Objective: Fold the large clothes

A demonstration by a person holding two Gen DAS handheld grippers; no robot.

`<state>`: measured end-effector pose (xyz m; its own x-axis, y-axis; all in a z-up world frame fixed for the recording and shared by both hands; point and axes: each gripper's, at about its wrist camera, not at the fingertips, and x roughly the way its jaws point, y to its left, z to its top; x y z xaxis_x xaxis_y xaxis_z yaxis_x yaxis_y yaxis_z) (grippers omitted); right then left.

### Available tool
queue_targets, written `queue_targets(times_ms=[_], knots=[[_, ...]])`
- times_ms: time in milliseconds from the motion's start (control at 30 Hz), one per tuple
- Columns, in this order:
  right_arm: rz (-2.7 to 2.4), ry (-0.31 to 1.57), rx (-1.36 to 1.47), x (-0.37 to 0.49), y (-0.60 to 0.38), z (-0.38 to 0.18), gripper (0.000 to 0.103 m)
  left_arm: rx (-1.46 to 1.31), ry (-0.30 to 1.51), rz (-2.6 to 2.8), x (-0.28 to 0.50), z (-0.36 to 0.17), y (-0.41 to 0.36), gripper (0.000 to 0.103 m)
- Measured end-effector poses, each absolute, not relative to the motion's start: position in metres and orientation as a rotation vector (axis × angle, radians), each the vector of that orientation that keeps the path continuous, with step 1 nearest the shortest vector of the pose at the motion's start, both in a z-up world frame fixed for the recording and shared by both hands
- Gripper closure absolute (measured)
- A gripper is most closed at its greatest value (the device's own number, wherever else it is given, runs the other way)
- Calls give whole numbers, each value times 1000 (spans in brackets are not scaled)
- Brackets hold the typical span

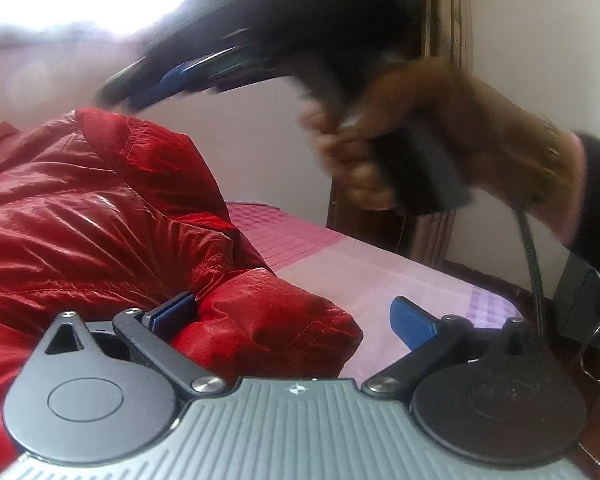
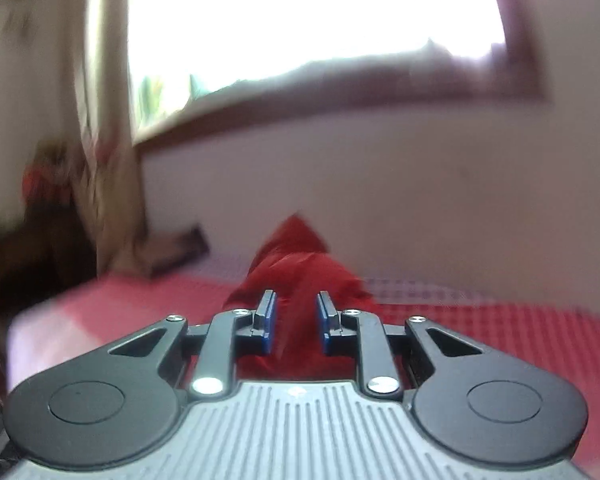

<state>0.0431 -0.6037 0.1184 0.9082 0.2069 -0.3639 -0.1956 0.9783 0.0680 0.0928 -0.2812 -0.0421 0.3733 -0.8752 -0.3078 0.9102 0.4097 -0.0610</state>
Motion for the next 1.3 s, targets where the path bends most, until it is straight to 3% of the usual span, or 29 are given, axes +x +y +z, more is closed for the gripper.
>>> queue_targets(times_ms=[167,333,867,1033,1300], knots=[[173,564,-224,84,-582,82,87,154,290,-1158,90,-46,-284,3],[138,598,-163,75,-608,60,88,188,278,-1202,85,-47,-286,3],[151,481,-20,75,-637,-8,89,249,364,-1203,101,-51,-302,1],[160,442,22,70,-644,-12,88,269,378,-1184,101,-51,-307,1],[199,435,35,22,-645,34,87,281,361,-1155,99,-47,-313,1]])
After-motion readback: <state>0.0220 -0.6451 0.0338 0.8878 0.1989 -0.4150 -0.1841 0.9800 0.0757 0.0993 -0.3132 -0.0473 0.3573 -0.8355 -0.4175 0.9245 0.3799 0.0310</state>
